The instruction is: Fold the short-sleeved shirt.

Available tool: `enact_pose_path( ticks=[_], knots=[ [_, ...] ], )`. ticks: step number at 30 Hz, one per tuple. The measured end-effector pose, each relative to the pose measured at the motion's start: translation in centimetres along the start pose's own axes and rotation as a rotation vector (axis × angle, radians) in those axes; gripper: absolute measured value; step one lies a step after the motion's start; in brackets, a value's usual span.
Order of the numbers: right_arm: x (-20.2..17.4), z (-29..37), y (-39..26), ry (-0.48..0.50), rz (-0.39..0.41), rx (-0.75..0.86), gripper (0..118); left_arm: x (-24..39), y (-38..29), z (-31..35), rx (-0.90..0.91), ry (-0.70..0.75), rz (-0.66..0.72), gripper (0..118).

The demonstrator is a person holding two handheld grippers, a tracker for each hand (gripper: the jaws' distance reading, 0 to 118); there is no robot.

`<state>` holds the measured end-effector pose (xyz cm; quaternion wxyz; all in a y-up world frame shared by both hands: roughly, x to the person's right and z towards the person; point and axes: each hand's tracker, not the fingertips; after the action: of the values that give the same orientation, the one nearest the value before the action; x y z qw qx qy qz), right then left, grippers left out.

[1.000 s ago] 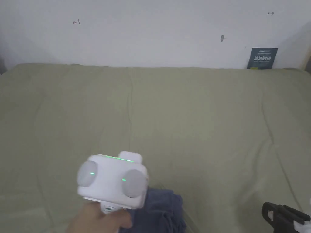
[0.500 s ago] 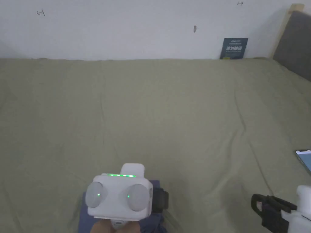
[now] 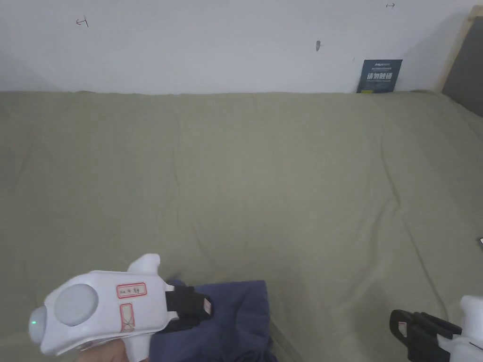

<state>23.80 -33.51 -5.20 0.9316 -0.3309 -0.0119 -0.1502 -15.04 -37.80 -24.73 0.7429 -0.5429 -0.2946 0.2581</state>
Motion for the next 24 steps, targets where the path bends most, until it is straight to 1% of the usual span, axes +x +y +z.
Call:
enact_pose_path(
  ticks=[3, 4, 7, 11, 12, 13, 15, 17, 20, 22, 24],
  knots=[
    [0.2, 0.2, 0.1, -0.009, -0.001, -0.001, 1, 1.0, -0.3, -4.4, -0.03, -0.017, -0.027, 0],
    [0.4, 0.3, 0.1, -0.01, -0.007, -0.001, 1, 1.3, -0.2, -5.7, -0.055, -0.003, -0.023, 0],
    [0.7, 0.6, 0.2, -0.02, -0.011, 0.001, 1, 1.5, -1.0, -9.4, -0.106, -0.022, -0.031, 0],
    [1.0, 0.4, 0.3, -0.013, -0.015, -0.012, 1, -0.1, -1.8, -12.4, -0.125, -0.017, -0.015, 0],
    [0.9, 0.1, 0.3, -0.01, -0.011, -0.019, 1, -0.9, -1.6, -12.4, -0.118, -0.051, 0.01, 0],
    [0.7, -0.1, 0.3, -0.009, -0.004, -0.024, 1, -0.9, -1.5, -12.1, -0.113, -0.091, 0.029, 0],
    [0.1, -0.6, 0.5, 0.011, 0.016, -0.038, 1, 0.0, -1.1, -10.6, -0.12, -0.069, 0.014, 0],
    [-0.8, -1.7, 1.0, 0.045, 0.032, -0.057, 1, 1.1, -0.7, -7.8, -0.097, -0.065, -0.041, 0],
    [-2.8, -3.9, 1.9, 0.151, 0.06, -0.093, 1, 1.9, -0.3, -2.0, -0.026, -0.087, -0.106, 0],
    [-4.7, -6.1, 2.2, 0.226, 0.066, -0.139, 1, 1.4, -0.3, 1.9, 0.049, -0.05, -0.14, 0],
    [-6.2, -8.7, 2.4, 0.333, 0.052, -0.198, 1, 0.2, -0.2, 5.2, 0.108, 0.017, -0.144, 0]
  ],
)
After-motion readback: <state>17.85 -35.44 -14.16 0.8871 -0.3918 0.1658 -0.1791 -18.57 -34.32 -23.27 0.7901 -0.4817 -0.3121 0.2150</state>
